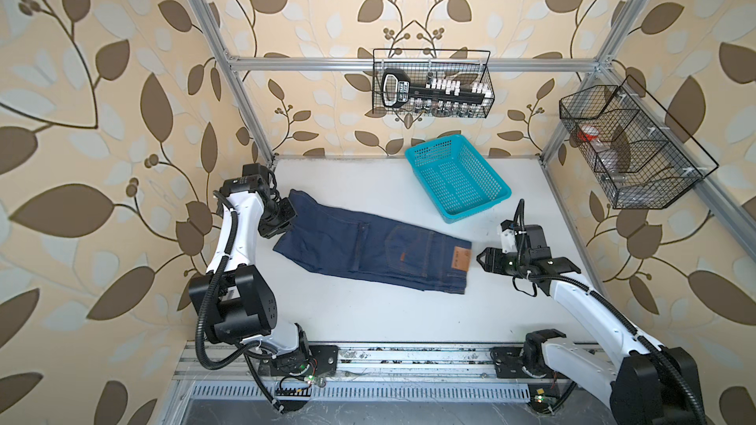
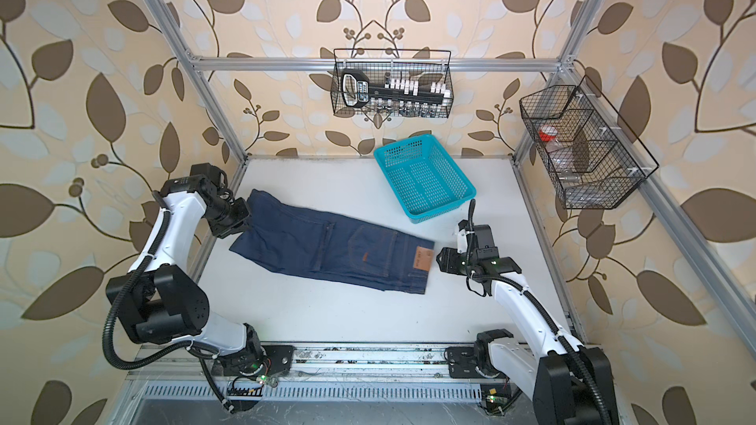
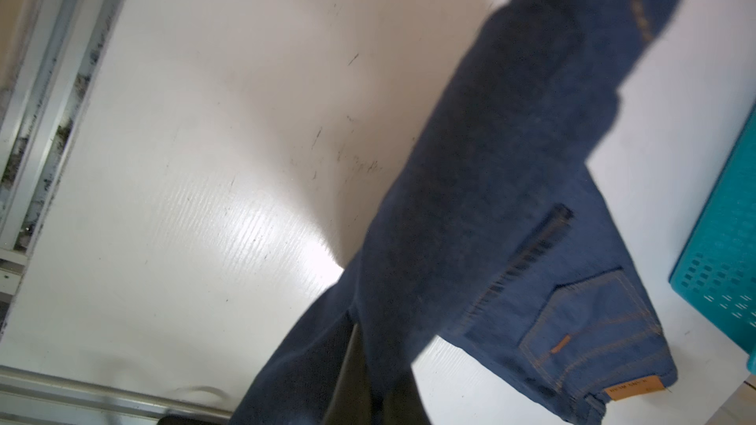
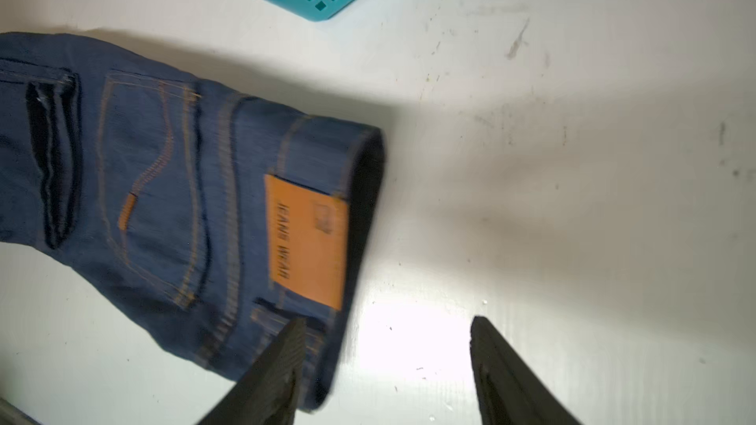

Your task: Fold and stack the trousers

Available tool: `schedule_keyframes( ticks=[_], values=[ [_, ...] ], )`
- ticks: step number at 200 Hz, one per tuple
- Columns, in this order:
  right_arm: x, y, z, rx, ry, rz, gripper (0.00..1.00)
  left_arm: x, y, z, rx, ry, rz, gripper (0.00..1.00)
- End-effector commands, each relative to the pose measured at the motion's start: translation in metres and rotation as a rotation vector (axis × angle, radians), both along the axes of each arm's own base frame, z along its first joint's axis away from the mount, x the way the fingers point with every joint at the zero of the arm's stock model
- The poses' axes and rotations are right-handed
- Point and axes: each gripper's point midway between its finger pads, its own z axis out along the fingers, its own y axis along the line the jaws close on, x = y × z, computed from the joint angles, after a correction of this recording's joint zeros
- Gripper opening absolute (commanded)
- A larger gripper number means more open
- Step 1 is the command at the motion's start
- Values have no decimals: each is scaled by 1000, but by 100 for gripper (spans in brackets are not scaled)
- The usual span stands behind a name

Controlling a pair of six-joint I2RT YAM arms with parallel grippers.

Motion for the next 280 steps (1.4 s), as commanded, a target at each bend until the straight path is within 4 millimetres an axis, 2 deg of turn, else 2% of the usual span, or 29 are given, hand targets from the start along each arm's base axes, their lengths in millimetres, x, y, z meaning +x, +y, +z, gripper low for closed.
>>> schedule_keyframes(
  ticks=[1, 22, 66, 108, 117, 122, 140, 153, 179, 214, 256, 280],
  values=[
    [-2, 16, -10, 76, 15, 14, 63, -6, -20, 31, -70, -80, 0, 0],
    [-5, 34, -18, 114, 33, 38, 62, -7, -52, 47, -97, -125, -63, 0],
    [-5, 59, -33, 160, 67, 61, 56, -12, -151, 64, -99, -184, -240, 0],
    [-2, 71, -49, 161, 97, 83, 43, -17, -247, 56, -151, -202, -392, 0],
    [-1, 73, -52, 158, 98, 85, 42, -18, -269, 60, -179, -221, -429, 0],
    [-1, 75, -53, 156, 100, 90, 41, -16, -282, 50, -178, -199, -449, 0],
    [0, 81, -57, 168, 98, 95, 39, -20, -326, 46, -211, -191, -540, 0],
    [1, 87, -58, 175, 97, 104, 38, -25, -349, 39, -208, -175, -598, 0],
    [2, 97, -60, 192, 97, 118, 36, -30, -381, 16, -203, -130, -677, 0],
    [1, 103, -66, 198, 101, 126, 33, -34, -420, 0, -243, -114, -752, 0],
    [-2, 101, -66, 199, 95, 122, 30, -46, -445, -38, -215, -38, -834, 1],
    [-3, 100, -67, 201, 93, 120, 27, -54, -461, -43, -255, -18, -892, 3]
  ],
)
